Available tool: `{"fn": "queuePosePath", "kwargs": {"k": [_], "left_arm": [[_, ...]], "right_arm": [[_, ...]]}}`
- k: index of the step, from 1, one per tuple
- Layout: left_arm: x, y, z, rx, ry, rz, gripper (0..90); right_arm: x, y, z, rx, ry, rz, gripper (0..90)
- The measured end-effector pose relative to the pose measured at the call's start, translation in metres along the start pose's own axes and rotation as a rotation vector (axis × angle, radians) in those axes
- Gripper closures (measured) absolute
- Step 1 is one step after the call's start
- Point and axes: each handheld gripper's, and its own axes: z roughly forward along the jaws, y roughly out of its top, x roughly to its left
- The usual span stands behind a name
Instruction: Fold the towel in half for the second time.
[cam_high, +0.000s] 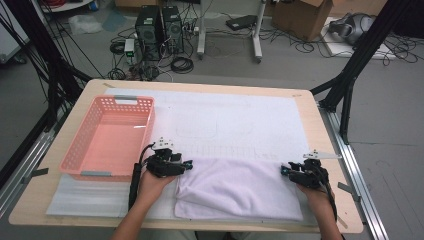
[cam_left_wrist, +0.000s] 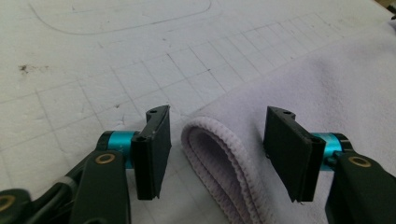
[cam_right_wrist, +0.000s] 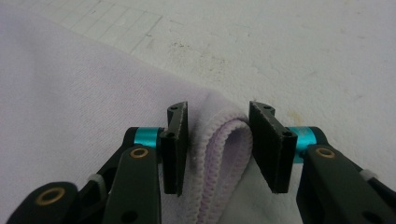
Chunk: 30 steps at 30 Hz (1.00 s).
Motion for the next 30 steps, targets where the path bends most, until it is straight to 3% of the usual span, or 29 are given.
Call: {"fn": "queuePosePath", "kwargs": {"k": [3, 12, 16, 19, 21, 23, 25, 27, 30], "left_arm": [[-0.002, -0.001, 0.0, 0.002, 0.01, 0.03, 46.1], [-0.006, -0.002, 0.001, 0.007, 0.014, 0.064, 52.0], [-0.009, -0.002, 0.002, 0.02, -0.026, 0.092, 68.7], [-0.007, -0.002, 0.002, 0.029, -0.042, 0.053, 73.6], [-0.007, 0.0, 0.002, 0.028, -0.027, 0.009, 75.8], [-0.006, 0.002, 0.001, 0.018, -0.001, 0.008, 77.0], [-0.004, 0.006, 0.001, -0.011, 0.018, -0.004, 77.3], [0.0, 0.008, 0.001, -0.063, 0.02, -0.055, 77.5], [0.006, 0.008, 0.009, -0.08, 0.042, -0.075, 77.9]], "right_arm": [[0.001, -0.001, 0.0, -0.003, -0.001, -0.006, 58.8], [0.001, -0.008, -0.001, -0.048, 0.003, -0.011, 58.7], [0.002, -0.008, -0.001, -0.046, -0.001, -0.007, 59.0], [0.001, -0.008, -0.001, -0.045, 0.031, -0.012, 73.1], [0.005, -0.007, -0.002, -0.047, 0.01, -0.074, 80.8], [0.008, -0.005, -0.002, -0.051, -0.013, -0.109, 82.4], [0.002, -0.003, -0.003, -0.076, -0.007, -0.067, 82.6], [-0.006, 0.0, -0.002, -0.091, 0.002, -0.012, 82.6], [-0.013, 0.007, 0.004, -0.101, -0.01, 0.007, 82.7]]}}
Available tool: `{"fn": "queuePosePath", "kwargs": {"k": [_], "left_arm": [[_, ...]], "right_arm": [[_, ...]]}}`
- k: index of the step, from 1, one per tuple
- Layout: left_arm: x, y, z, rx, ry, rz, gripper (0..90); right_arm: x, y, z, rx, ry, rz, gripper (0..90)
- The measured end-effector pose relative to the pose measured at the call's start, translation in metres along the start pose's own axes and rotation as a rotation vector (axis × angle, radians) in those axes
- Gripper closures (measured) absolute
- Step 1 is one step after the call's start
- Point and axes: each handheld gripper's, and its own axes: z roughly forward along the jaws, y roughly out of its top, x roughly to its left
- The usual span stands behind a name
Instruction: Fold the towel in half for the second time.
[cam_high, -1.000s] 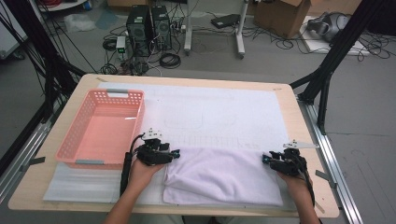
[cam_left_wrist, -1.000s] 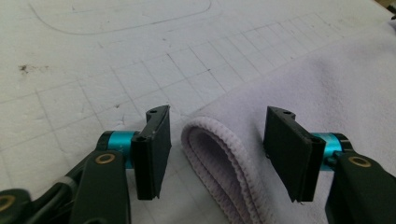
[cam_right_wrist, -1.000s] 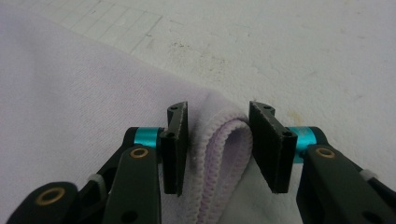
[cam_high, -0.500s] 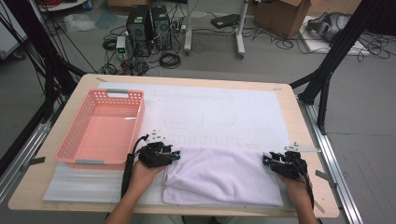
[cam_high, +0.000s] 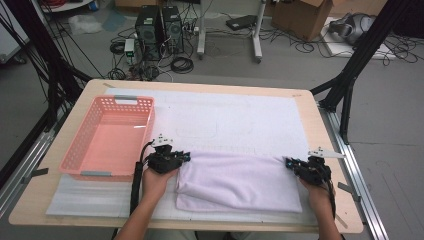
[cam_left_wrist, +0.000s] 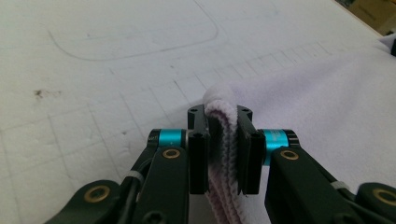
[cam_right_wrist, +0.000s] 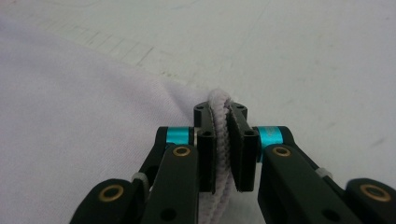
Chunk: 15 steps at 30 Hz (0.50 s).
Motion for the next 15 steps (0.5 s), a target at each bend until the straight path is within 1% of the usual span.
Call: {"fn": "queuePosePath", "kwargs": {"k": [1, 2, 3, 4, 5, 6, 7, 8, 9, 10, 11, 13, 15], "left_arm": [[0.002, 0.001, 0.002, 0.005, 0.007, -0.011, 77.9], [0.003, 0.005, 0.004, 0.012, 0.008, -0.007, 78.0], [0.003, 0.009, 0.005, -0.002, 0.017, -0.001, 78.0], [0.004, 0.014, 0.006, -0.009, 0.023, -0.004, 78.0], [0.004, 0.018, 0.007, -0.023, 0.028, 0.003, 78.0], [0.005, 0.023, 0.008, -0.028, 0.028, 0.004, 78.0], [0.005, 0.023, 0.008, -0.028, 0.028, 0.004, 78.0], [0.007, 0.031, 0.012, -0.023, 0.031, 0.011, 77.9], [0.008, 0.033, 0.015, -0.031, 0.03, 0.006, 77.9], [0.008, 0.033, 0.015, -0.031, 0.03, 0.006, 77.9], [0.01, 0.035, 0.019, -0.029, 0.034, -0.018, 77.9], [0.012, 0.037, 0.024, -0.021, 0.051, -0.007, 77.9], [0.014, 0.039, 0.027, -0.025, 0.061, -0.001, 77.9]], "right_arm": [[0.0, 0.003, 0.003, -0.001, -0.011, -0.003, 82.6], [-0.001, 0.006, 0.004, -0.007, -0.017, -0.008, 82.7], [-0.002, 0.011, 0.006, -0.01, -0.026, -0.006, 82.6], [-0.002, 0.014, 0.008, -0.014, -0.031, 0.008, 82.7], [-0.003, 0.018, 0.009, -0.022, -0.036, 0.007, 82.6], [-0.005, 0.021, 0.01, -0.024, -0.041, 0.01, 82.6], [-0.006, 0.024, 0.011, -0.03, -0.048, 0.012, 82.6], [-0.007, 0.027, 0.012, -0.036, -0.053, 0.018, 82.6], [-0.008, 0.029, 0.013, -0.035, -0.057, 0.029, 82.6], [-0.009, 0.032, 0.015, -0.041, -0.069, 0.028, 82.6], [-0.01, 0.033, 0.017, -0.049, -0.077, 0.03, 82.6], [-0.011, 0.035, 0.021, -0.049, -0.087, 0.042, 82.6], [-0.011, 0.038, 0.026, -0.051, -0.102, 0.046, 82.5]]}}
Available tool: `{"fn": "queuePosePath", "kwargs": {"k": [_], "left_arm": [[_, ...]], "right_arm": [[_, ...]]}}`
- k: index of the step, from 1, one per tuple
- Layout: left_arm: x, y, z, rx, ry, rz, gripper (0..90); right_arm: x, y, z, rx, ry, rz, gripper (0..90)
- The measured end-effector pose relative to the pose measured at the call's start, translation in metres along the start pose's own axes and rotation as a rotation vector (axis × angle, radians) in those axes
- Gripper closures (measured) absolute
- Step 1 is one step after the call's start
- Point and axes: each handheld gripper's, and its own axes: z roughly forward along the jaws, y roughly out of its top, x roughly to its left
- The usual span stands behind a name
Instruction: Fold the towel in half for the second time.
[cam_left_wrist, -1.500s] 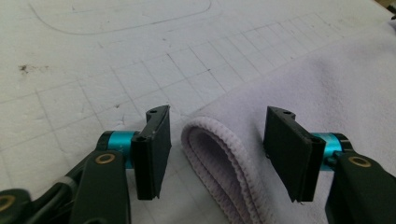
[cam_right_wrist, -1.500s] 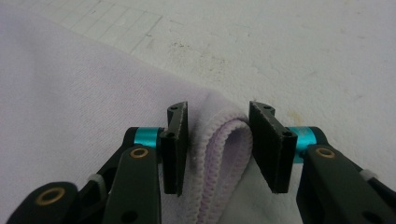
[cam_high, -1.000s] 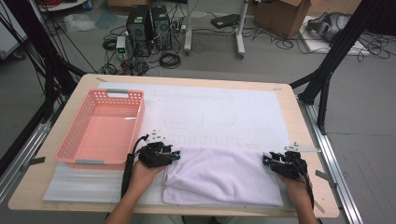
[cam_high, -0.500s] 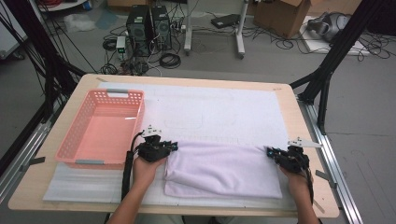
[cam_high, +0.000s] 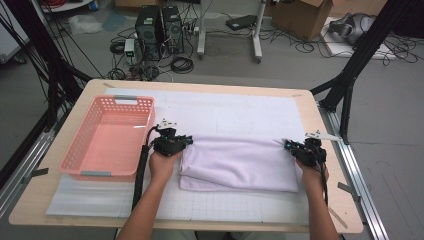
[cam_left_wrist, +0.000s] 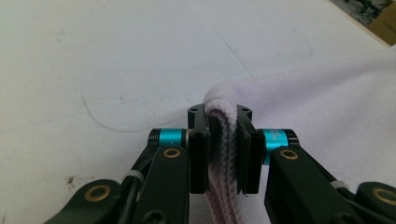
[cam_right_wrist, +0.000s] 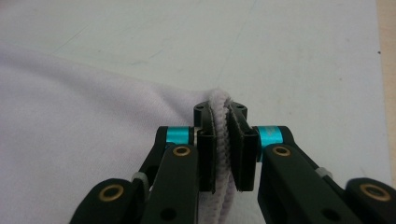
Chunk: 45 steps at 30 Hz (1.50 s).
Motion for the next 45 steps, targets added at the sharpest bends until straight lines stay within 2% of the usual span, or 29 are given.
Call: {"fn": "queuePosePath", "kwargs": {"k": [2, 3, 4, 5, 6, 8, 12, 13, 14, 15, 16, 19, 23, 26, 31, 34, 35, 37, 39, 41, 43, 45], "left_arm": [[0.002, 0.001, 0.002, -0.02, 0.007, -0.021, 77.0], [0.002, 0.001, 0.002, -0.02, 0.007, -0.021, 74.2], [0.0, 0.0, 0.002, -0.016, 0.023, -0.039, 67.7], [0.0, 0.0, 0.002, -0.016, 0.023, -0.039, 60.9], [-0.002, 0.0, -0.002, -0.008, -0.007, -0.04, 56.0], [-0.007, -0.001, -0.01, -0.019, -0.017, -0.007, 53.0], [-0.013, -0.004, -0.021, -0.033, -0.042, 0.014, 53.3], [-0.016, -0.009, -0.026, -0.011, -0.089, 0.029, 56.0], [-0.019, -0.012, -0.028, 0.003, -0.101, 0.046, 57.6], [-0.019, -0.012, -0.028, 0.003, -0.101, 0.046, 58.5], [-0.022, -0.019, -0.034, 0.003, -0.131, 0.038, 61.4], [-0.027, -0.03, -0.04, 0.027, -0.142, 0.061, 63.6], [-0.03, -0.048, -0.046, 0.073, -0.135, 0.094, 65.0], [-0.032, -0.056, -0.053, 0.065, -0.121, 0.115, 64.6], [-0.039, -0.062, -0.064, 0.076, -0.105, 0.156, 61.1], [-0.041, -0.064, -0.069, 0.063, -0.096, 0.152, 53.9], [-0.042, -0.065, -0.072, 0.052, -0.086, 0.137, 50.5], [-0.042, -0.069, -0.079, 0.03, -0.097, 0.111, 49.8], [-0.04, -0.07, -0.081, 0.033, -0.104, 0.109, 50.7], [-0.039, -0.073, -0.079, 0.042, -0.104, 0.096, 53.0], [-0.04, -0.078, -0.076, 0.079, -0.099, 0.115, 62.6], [-0.042, -0.078, -0.077, 0.075, -0.083, 0.129, 78.1]], "right_arm": [[0.0, 0.002, 0.004, -0.01, -0.014, 0.006, 82.4], [0.001, 0.003, 0.006, -0.006, -0.021, 0.017, 82.1], [0.002, 0.003, 0.008, 0.003, -0.03, 0.017, 80.6], [0.003, 0.002, 0.009, 0.012, -0.037, 0.014, 77.8], [0.003, 0.002, 0.01, 0.025, -0.041, 0.015, 70.8], [0.003, 0.0, 0.008, 0.027, -0.054, 0.02, 62.6], [0.005, -0.005, -0.005, 0.011, -0.04, 0.008, 58.7], [0.006, -0.007, -0.009, 0.012, -0.03, 0.0, 58.1], [0.007, -0.009, -0.012, 0.012, -0.016, -0.003, 58.0], [0.008, -0.011, -0.016, 0.019, -0.004, -0.012, 58.0], [0.01, -0.013, -0.02, 0.02, 0.006, -0.02, 58.0], [0.015, -0.022, -0.029, 0.021, 0.043, -0.036, 57.3], [0.018, -0.035, -0.037, 0.038, 0.069, -0.05, 56.0], [0.02, -0.043, -0.044, 0.033, 0.087, -0.051, 55.5], [0.027, -0.051, -0.054, 0.064, 0.098, -0.078, 56.5], [0.029, -0.056, -0.063, 0.075, 0.104, -0.074, 57.2], [0.029, -0.057, -0.066, 0.074, 0.113, -0.074, 57.5], [0.032, -0.06, -0.073, 0.076, 0.131, -0.069, 58.5], [0.035, -0.063, -0.08, 0.088, 0.135, -0.081, 58.7], [0.038, -0.067, -0.083, 0.112, 0.109, -0.104, 63.5], [0.038, -0.071, -0.082, 0.125, 0.095, -0.113, 71.6], [0.034, -0.071, -0.081, 0.119, 0.09, -0.109, 82.0]]}}
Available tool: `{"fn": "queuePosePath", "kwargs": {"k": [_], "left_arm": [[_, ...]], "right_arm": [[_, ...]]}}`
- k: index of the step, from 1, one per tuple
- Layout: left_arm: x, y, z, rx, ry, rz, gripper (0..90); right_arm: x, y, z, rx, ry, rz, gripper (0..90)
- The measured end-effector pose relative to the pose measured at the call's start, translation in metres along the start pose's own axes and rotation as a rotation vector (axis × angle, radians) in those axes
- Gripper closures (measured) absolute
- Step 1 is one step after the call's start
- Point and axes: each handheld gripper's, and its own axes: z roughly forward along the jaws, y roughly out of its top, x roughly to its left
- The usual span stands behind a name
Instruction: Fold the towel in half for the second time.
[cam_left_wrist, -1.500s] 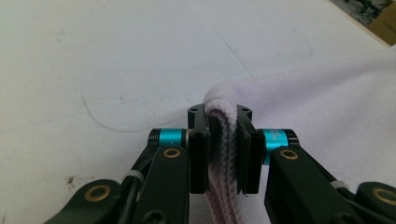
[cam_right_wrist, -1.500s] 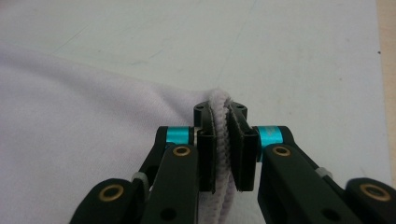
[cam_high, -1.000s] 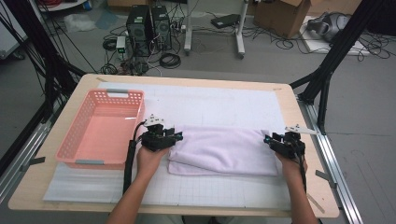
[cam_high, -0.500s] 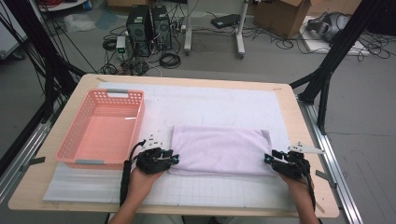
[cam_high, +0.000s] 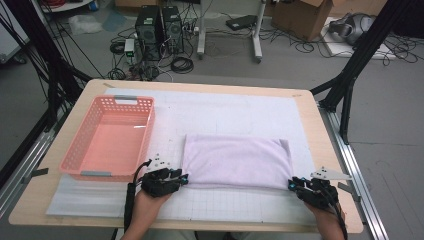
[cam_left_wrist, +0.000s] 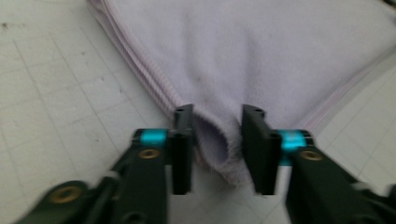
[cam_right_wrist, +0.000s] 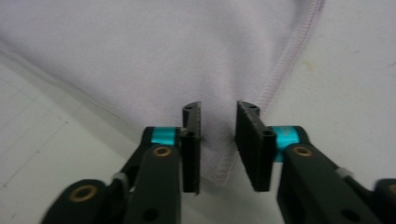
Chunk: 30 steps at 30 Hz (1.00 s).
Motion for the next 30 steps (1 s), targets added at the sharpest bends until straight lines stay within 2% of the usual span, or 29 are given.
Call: {"fn": "queuePosePath", "kwargs": {"k": [3, 5, 6, 9, 11, 13, 15, 17, 20, 22, 25, 26, 30], "left_arm": [[-0.001, -0.003, -0.004, -0.004, 0.018, -0.013, 83.0], [0.0, -0.006, -0.008, -0.005, 0.017, -0.019, 83.9], [-0.001, -0.007, -0.01, -0.008, 0.017, -0.019, 84.5], [-0.002, -0.01, -0.013, -0.01, 0.016, -0.015, 84.7], [-0.002, -0.01, -0.013, -0.01, 0.015, -0.012, 83.2], [-0.002, -0.01, -0.013, -0.028, 0.002, -0.009, 76.7], [-0.002, -0.009, -0.014, -0.055, 0.007, -0.003, 66.0], [-0.001, -0.008, -0.014, -0.083, 0.009, -0.006, 54.2], [-0.001, -0.007, -0.013, -0.107, 0.003, 0.002, 46.3], [-0.001, -0.007, -0.013, -0.109, 0.004, 0.003, 45.9], [-0.001, -0.008, -0.014, -0.126, -0.002, 0.006, 44.1], [0.0, -0.007, -0.015, -0.135, -0.004, 0.008, 42.7], [0.001, -0.004, -0.015, -0.165, -0.027, 0.002, 32.2]], "right_arm": [[-0.004, -0.001, 0.0, 0.0, -0.007, 0.011, 86.5], [-0.003, -0.001, -0.001, 0.008, -0.037, -0.008, 87.8], [-0.003, 0.0, -0.003, 0.018, -0.046, -0.006, 87.8], [-0.005, -0.001, -0.005, 0.03, -0.033, 0.002, 87.5], [-0.004, -0.001, -0.005, 0.03, -0.038, 0.001, 83.2], [-0.004, -0.001, -0.006, 0.009, -0.062, -0.015, 69.6], [-0.004, -0.002, -0.009, -0.044, -0.054, -0.022, 61.3], [-0.005, -0.001, -0.013, -0.09, -0.049, -0.027, 58.4], [-0.002, 0.001, -0.015, -0.146, -0.03, -0.035, 59.0], [0.001, 0.003, -0.012, -0.139, -0.003, -0.044, 60.0], [0.005, 0.003, -0.003, -0.105, 0.001, -0.068, 58.0], [0.005, 0.003, -0.002, -0.107, -0.001, -0.073, 56.1], [0.004, 0.003, -0.007, -0.141, 0.001, -0.043, 46.9]]}}
